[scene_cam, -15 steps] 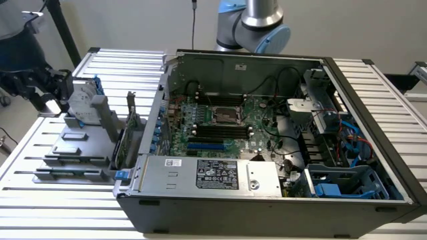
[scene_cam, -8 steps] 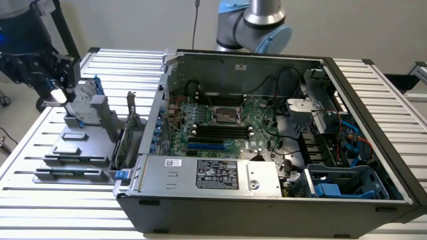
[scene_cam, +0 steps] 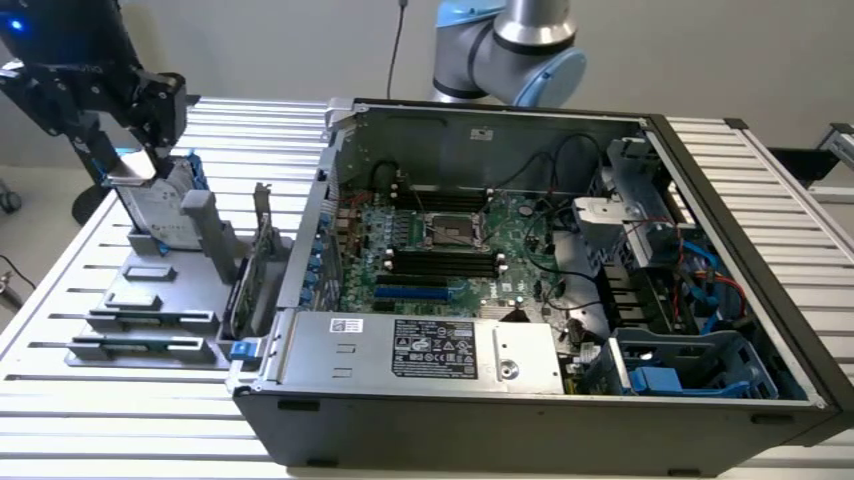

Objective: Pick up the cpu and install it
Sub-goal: 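Pick up the cpu and move it towards the insertion slot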

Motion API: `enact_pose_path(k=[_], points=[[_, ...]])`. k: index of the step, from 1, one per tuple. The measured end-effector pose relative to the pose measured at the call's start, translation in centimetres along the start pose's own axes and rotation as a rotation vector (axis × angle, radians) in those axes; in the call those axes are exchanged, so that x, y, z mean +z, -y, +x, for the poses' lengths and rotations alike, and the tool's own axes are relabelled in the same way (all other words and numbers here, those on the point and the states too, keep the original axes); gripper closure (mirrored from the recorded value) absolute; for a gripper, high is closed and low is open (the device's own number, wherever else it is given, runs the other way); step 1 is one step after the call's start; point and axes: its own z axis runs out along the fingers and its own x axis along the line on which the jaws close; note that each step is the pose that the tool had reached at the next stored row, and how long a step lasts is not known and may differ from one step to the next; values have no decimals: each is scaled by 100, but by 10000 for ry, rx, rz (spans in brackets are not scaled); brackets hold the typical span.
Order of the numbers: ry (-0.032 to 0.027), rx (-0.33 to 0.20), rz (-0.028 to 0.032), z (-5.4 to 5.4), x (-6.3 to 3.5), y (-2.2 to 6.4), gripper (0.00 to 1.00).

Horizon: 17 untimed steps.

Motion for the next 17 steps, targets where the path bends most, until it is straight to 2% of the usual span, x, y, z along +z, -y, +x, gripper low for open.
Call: enact_pose_path(k=[3, 7, 17], points=[[-22, 2, 1, -132, -111, -8, 45], [-27, 1, 1, -311, -197, -18, 45], [-27, 1, 0, -764, -256, -54, 45]])
